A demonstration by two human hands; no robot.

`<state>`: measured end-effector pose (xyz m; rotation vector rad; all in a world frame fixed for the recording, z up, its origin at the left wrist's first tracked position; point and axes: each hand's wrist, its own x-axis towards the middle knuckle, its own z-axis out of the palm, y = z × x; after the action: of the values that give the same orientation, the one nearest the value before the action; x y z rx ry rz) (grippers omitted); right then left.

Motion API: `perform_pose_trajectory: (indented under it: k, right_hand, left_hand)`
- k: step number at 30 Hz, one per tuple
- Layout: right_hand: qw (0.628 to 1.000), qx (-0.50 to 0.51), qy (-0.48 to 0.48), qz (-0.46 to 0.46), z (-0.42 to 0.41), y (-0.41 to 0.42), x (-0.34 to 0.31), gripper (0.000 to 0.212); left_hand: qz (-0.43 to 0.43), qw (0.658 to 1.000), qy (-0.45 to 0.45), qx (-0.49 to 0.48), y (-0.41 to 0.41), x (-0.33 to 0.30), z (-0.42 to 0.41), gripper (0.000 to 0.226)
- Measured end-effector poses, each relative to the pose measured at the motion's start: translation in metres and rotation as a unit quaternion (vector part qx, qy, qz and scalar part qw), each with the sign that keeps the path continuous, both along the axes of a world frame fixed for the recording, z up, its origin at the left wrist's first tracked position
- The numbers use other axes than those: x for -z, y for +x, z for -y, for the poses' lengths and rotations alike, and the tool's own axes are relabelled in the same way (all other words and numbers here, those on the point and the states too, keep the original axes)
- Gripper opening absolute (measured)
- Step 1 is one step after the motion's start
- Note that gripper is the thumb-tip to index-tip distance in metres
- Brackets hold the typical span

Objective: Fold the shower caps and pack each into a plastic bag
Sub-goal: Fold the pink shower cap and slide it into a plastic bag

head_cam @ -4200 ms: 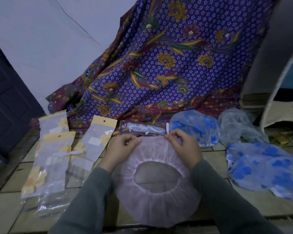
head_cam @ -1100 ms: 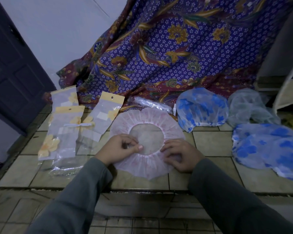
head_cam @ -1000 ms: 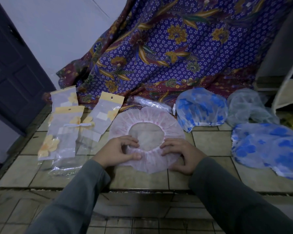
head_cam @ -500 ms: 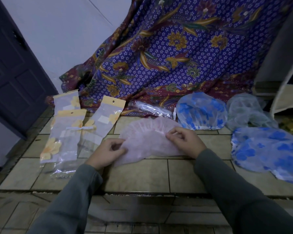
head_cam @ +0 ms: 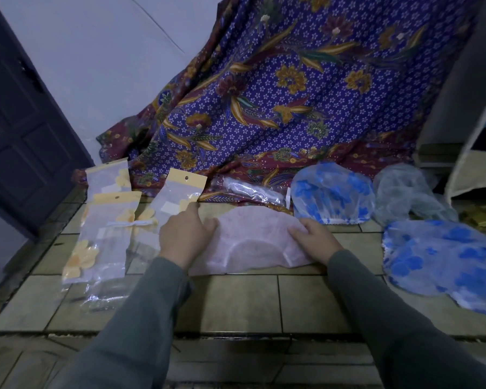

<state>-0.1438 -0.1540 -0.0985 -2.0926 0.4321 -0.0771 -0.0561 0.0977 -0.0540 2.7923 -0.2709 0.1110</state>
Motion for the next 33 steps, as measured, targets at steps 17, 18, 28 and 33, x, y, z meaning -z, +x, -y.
perform_pose_trajectory:
  k: [17,18,28,33]
  right_hand:
    - [0.961,0.09,-0.258,-0.03,-0.013,-0.004,0.013,0.03]
    - [0.963,0.085,-0.255,-0.026,-0.012,-0.004,0.012,0.029]
    - [0.947,0.077,-0.304,-0.066,-0.013,0.001,0.012,0.035]
    - [0.938,0.077,-0.329,-0.081,-0.016,0.006,0.013,0.039]
  left_hand:
    - [0.018,0.998,0.053,0.012,-0.01,0.044,0.026,0.053]
    - [0.028,0.999,0.003,0.02,-0.009,0.039,0.025,0.047]
    - [-0.017,0.998,0.0,0.068,0.006,0.059,0.012,0.038]
    - [0.148,0.983,0.091,0.052,-0.002,0.04,0.026,0.036]
